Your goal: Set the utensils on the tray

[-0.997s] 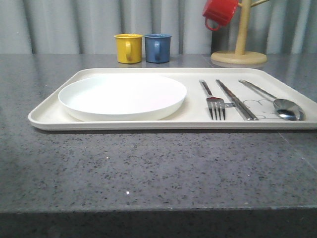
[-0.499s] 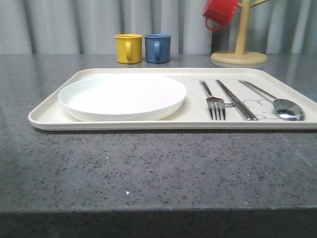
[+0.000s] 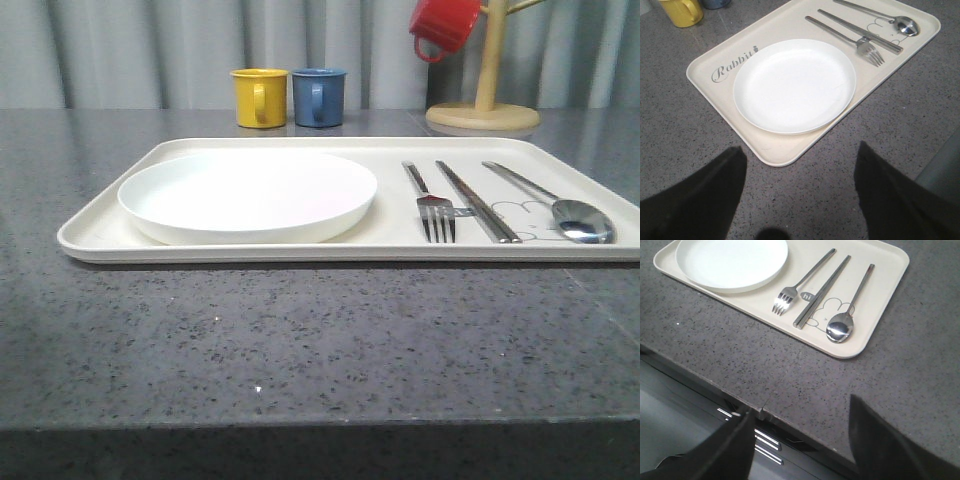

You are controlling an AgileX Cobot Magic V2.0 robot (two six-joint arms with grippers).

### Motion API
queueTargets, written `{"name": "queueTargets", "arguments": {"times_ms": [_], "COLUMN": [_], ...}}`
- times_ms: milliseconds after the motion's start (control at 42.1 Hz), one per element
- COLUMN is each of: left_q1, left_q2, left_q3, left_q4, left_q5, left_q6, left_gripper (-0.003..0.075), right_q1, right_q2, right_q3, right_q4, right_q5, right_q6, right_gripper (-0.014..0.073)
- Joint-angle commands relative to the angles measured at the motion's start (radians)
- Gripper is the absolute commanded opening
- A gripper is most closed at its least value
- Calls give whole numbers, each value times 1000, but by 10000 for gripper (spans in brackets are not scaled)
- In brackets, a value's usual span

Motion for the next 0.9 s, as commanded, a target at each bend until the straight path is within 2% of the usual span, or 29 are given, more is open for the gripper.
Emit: {"name": "queueTargets", "arguments": {"times_ms": [0,285,356,475,594,878], "left_q1": [-6,-6,-6,-6,-6,-6], "left_q2": [3,3,3,3,3,3], "left_q3": [-26,-26,-26,-22,-22,-22], "left_q4": [-4,-8,-8,-8,-8,-8], "left_q5": [-74,-99,-95,-95,-95,-95], "left_q6": [-9,-9,-9,-9,-9,-9], "left_gripper": [461,443,375,167,-23,-20], "right_q1": [2,2,2,2,2,2], "right_q2": [12,12,12,12,13,13], "right_q3": [-21,-21,-20,-17,-16,-16], "right_q4": [-22,-30,-28,-28,-29,-23], "right_q5": [-70,-72,-72,-73,-76,-73], "right_q6": [14,25,26,26,26,26], "right_gripper": [385,97,14,-126,-118,-118]}}
